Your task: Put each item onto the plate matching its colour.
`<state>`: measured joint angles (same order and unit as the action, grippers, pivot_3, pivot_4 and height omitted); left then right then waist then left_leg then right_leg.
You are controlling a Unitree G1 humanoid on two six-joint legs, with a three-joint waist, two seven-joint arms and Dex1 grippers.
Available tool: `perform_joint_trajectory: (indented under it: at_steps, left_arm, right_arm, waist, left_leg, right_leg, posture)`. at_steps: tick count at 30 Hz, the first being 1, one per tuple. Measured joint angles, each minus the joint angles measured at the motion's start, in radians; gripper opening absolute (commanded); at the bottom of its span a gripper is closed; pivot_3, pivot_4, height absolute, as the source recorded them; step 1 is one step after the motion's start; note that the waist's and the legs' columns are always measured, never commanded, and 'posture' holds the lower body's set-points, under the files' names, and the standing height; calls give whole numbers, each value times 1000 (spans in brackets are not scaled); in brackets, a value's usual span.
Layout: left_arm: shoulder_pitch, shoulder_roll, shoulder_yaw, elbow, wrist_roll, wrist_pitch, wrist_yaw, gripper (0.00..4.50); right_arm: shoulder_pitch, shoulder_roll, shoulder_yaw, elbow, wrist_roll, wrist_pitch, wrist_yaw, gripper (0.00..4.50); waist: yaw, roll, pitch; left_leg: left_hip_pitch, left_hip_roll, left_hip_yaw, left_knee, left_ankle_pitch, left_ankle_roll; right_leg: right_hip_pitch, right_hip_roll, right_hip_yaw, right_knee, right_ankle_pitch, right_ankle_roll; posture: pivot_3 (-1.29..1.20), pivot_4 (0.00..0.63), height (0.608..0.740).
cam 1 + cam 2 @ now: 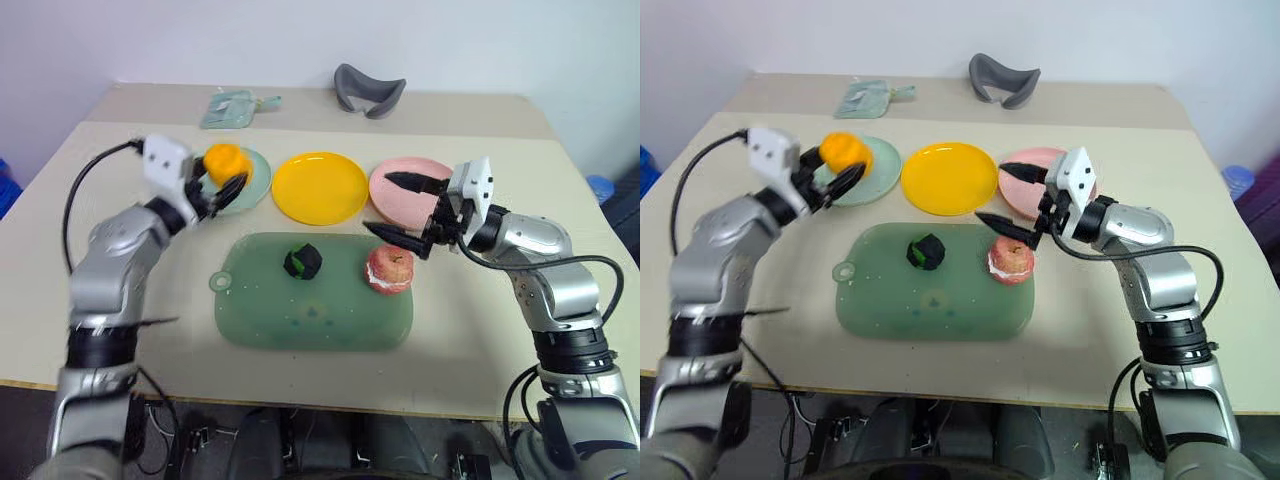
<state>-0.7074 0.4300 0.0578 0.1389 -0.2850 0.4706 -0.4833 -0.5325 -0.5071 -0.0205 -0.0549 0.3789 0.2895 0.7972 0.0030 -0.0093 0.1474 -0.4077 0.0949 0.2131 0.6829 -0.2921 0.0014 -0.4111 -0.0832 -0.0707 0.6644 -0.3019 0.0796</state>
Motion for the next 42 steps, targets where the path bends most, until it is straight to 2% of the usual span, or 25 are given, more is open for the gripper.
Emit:
perform_joint_trajectory:
  at_steps: [3, 6, 12, 16, 21, 27, 32, 35, 36, 42]
  left_arm:
    - [-129, -102, -72, 225, 77, -39, 56, 2861]
    - [-236, -170, -94, 453, 139, -121, 111, 2861]
    - [-347, -212, -87, 727, 188, -239, 141, 2861]
    - [-369, -223, -76, 792, 190, -267, 145, 2861]
    - [-386, -236, -72, 848, 194, -283, 134, 2861]
    - [-410, -247, -72, 884, 199, -302, 114, 2861]
    - [-422, -245, -71, 917, 210, -306, 103, 2861]
    - [-422, -245, -71, 919, 213, -304, 85, 4286]
    - [-422, -245, -71, 919, 215, -304, 81, 4401]
    - [-415, -238, -63, 876, 214, -302, 65, 4401]
  right_arm:
    - [-46, 63, -7, 34, -51, 31, -154, 4500]
    - [-53, 108, -7, 29, -63, 68, -239, 4500]
    - [17, 108, -3, -99, -69, 149, -296, 4500]
    - [76, 74, -18, -186, -54, 201, -297, 4500]
    - [227, -18, -103, -370, 17, 291, -273, 4500]
    - [356, -70, -200, -539, 115, 364, -259, 4500]
    - [403, -100, -230, -573, 147, 394, -262, 4500]
    - [401, -101, -232, -580, 159, 399, -272, 4500]
    - [401, -101, -231, -580, 160, 398, -274, 4500]
    - [403, -99, -220, -574, 154, 363, -275, 4500]
  waist:
    - [0, 0, 0]
    - [-9, 0, 0]
    - [-19, 0, 0]
    - [-14, 0, 1]
    - [-12, -1, 1]
    - [-15, -1, 1]
    - [-15, -2, 1]
    - [-14, -2, 1]
    - [-14, -2, 1]
    - [-13, -2, 1]
  left_leg:
    - [-1, 0, 0, -1, 0, 0]
    - [-3, 0, 1, -2, 0, -1]
    - [-4, 0, 1, -3, 1, -1]
    - [-5, 0, 1, -2, 1, -1]
    - [-6, 0, 0, -2, 1, -1]
    - [-6, 0, 0, -2, 1, -1]
    - [-6, 0, 0, -2, 1, -1]
    - [-6, 0, 0, -2, 1, -1]
    - [-6, 0, 0, -2, 1, -1]
    - [-6, 0, 0, -1, 1, -1]
  right_leg:
    - [-2, 0, 0, 0, 0, 0]
    - [-4, 1, 0, 0, 0, 0]
    - [-7, 1, 0, 0, 0, 0]
    - [-7, 1, 0, 0, 0, 0]
    - [-7, 1, 0, 0, 0, 0]
    - [-7, 1, 0, 0, 0, 0]
    - [-7, 1, 0, 0, 0, 0]
    - [-7, 1, 0, 0, 0, 0]
    - [-7, 1, 0, 0, 0, 0]
    - [-7, 1, 0, 0, 0, 0]
  posture:
    - [0, 150, 740]
    - [0, 150, 740]
    - [0, 150, 740]
    - [0, 150, 740]
    - [0, 150, 740]
    - [0, 150, 740]
    - [0, 150, 740]
    - [0, 150, 740]
    - [0, 150, 740]
    - [0, 150, 740]
